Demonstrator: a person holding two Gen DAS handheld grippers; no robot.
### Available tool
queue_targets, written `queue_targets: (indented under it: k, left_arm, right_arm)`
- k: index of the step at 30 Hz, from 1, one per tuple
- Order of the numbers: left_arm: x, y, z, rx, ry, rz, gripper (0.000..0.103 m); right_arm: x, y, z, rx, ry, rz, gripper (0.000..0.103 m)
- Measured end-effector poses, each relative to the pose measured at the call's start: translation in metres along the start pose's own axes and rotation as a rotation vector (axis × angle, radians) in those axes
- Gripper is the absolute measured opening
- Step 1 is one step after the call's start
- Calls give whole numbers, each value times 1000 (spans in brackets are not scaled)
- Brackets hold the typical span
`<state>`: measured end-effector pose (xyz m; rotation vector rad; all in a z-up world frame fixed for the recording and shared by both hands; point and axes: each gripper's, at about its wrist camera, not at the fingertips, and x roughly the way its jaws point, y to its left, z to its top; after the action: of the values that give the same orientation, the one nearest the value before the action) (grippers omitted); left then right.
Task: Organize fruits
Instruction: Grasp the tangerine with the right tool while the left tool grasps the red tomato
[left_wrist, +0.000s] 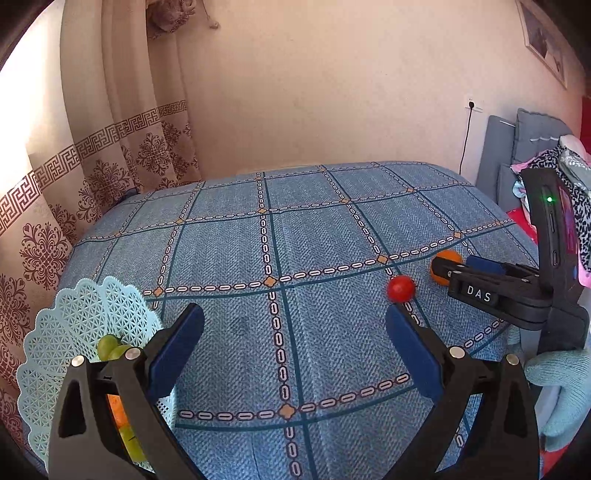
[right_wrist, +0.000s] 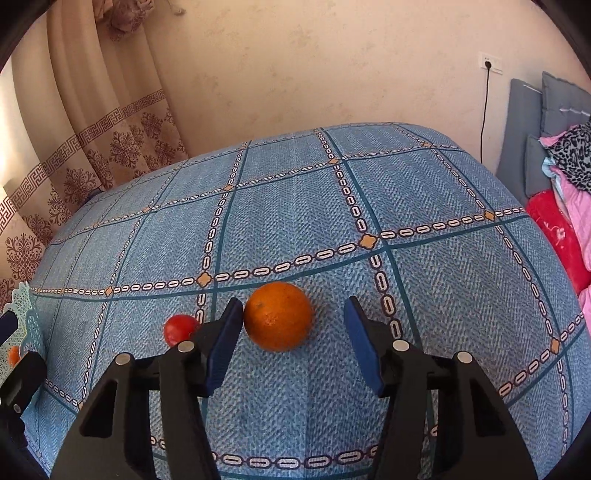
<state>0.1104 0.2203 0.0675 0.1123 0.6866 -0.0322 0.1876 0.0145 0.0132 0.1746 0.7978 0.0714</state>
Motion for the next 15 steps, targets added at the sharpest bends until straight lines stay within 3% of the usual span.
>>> queue_targets:
  k: [6,15]
  left_arm:
    - [12,-13,1,31,10,3,100]
    - [39,-34,5,59,41,-31,100]
  right_arm:
    - [6,7,-1,-19,25,30,39]
    - [-7,-3,-4,0,-4,18,38]
